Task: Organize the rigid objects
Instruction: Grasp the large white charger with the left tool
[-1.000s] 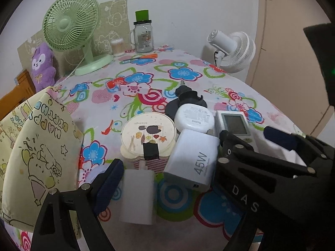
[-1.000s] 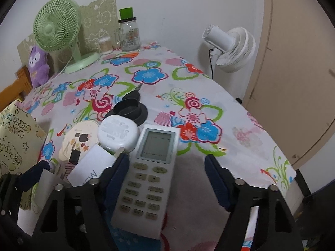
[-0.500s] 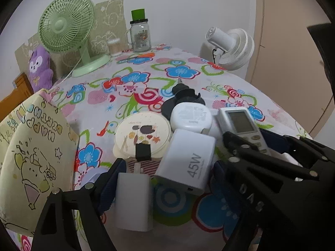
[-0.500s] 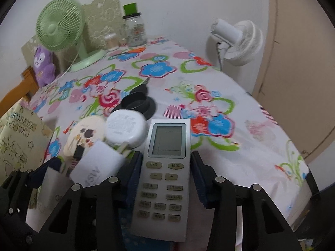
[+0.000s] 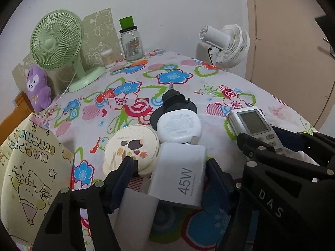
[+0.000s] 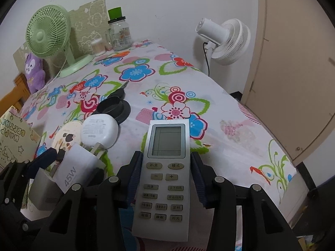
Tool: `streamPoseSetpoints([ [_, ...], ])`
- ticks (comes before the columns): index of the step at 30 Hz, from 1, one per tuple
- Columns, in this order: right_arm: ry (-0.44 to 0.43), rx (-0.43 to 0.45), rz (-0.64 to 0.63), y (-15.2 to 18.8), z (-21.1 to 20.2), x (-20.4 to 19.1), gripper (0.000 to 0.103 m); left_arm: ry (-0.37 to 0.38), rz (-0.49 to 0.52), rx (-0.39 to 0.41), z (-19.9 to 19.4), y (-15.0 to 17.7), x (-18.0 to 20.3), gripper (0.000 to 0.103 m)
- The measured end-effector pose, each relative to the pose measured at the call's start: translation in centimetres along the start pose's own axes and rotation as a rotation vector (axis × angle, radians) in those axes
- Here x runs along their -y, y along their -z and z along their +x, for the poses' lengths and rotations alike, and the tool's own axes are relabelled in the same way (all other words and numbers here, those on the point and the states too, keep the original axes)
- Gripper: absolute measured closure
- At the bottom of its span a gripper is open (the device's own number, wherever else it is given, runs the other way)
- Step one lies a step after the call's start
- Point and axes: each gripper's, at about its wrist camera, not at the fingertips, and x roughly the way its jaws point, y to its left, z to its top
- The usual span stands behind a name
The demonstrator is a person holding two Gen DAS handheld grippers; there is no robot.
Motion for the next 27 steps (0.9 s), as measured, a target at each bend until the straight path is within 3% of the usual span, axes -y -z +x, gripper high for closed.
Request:
streamPoseSetpoints([
  [10,0.032,0.003,-0.022,0.10,0.19,-0.61,0.055,-0.015,0.045,0.015,0.23,0.08,0.46,0.030],
  [20,0.005,0.008,-0.001,0.02,0.03,-0.59,0.056,0.011,0.046,0.024,-0.10,0.01,0.25,0.036],
  [27,0.018,0.008,0.000,-0.02,-0.25,-0.51,0.056,0.016,0.056,0.021,0.07,-0.16,0.66,0.033],
])
